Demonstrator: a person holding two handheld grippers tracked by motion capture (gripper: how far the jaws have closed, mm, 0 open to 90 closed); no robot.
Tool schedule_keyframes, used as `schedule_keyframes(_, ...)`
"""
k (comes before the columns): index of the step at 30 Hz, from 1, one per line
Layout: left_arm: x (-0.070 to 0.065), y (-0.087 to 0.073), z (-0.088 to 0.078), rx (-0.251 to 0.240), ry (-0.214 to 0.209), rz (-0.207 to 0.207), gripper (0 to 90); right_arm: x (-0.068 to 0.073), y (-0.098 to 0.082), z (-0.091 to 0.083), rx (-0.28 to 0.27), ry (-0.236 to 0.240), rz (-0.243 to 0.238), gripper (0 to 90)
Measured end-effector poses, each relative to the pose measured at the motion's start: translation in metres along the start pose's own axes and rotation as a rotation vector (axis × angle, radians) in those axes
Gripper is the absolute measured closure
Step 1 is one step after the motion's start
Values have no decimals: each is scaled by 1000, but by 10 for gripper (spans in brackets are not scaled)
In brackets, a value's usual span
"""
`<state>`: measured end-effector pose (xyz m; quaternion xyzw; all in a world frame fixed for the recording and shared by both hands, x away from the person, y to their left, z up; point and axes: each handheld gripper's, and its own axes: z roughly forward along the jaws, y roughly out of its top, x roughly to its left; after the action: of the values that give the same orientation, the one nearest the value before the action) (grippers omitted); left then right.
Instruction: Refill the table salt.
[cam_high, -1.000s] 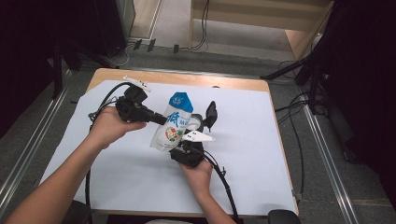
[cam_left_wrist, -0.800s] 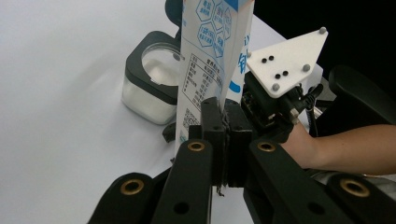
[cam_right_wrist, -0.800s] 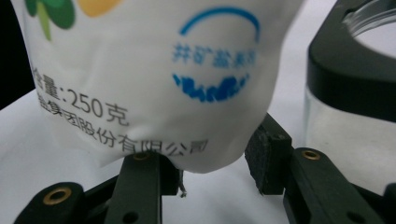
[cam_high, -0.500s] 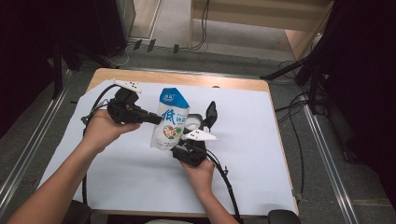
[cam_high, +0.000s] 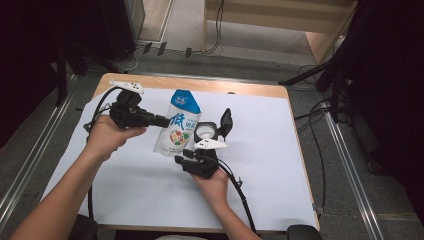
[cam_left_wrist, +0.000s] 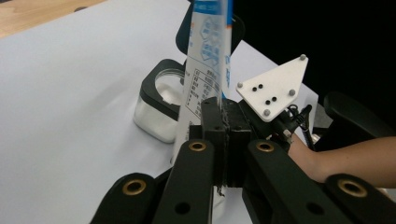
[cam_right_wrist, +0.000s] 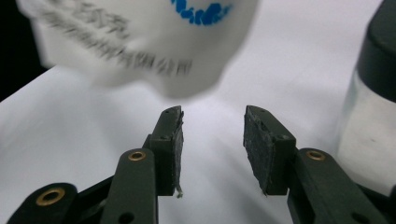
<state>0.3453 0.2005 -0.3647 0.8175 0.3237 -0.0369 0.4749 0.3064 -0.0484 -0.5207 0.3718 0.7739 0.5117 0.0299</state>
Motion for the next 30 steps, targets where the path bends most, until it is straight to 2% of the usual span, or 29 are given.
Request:
schedule_keyframes(2,3,-1,-5,-12,9,-9,900,0,2,-3,9,-5,0,587)
schedule_keyframes(5,11,-3,-12,-28,25,-27,900,3,4,-11,36,-23,-43,577)
schedule_keyframes(7,17,-5,-15,-31,43,-35,900,3,5,-19,48,-18,-48,574)
schedule_keyframes(12,32,-12,-18,-21,93,-61,900,0,12,-42,33,5,-47,572)
schedule_keyframes(20,60,-14,-10,-15,134,-119,900,-17,15,-69,42,-16,-54,570)
schedule_keyframes(24,73,-11,-4,-7,165,-121,900,-25,18,-80,45,-34,-60,570)
schedule_keyframes(26,78,-8,-2,-14,163,-133,900,-29,19,-85,48,-38,-61,570)
schedule_keyframes(28,83,-6,1,-11,192,-118,900,-32,20,-90,43,-47,-65,568)
schedule_keyframes(30,89,-7,5,-20,200,-120,900,-36,20,-95,34,-52,-56,567)
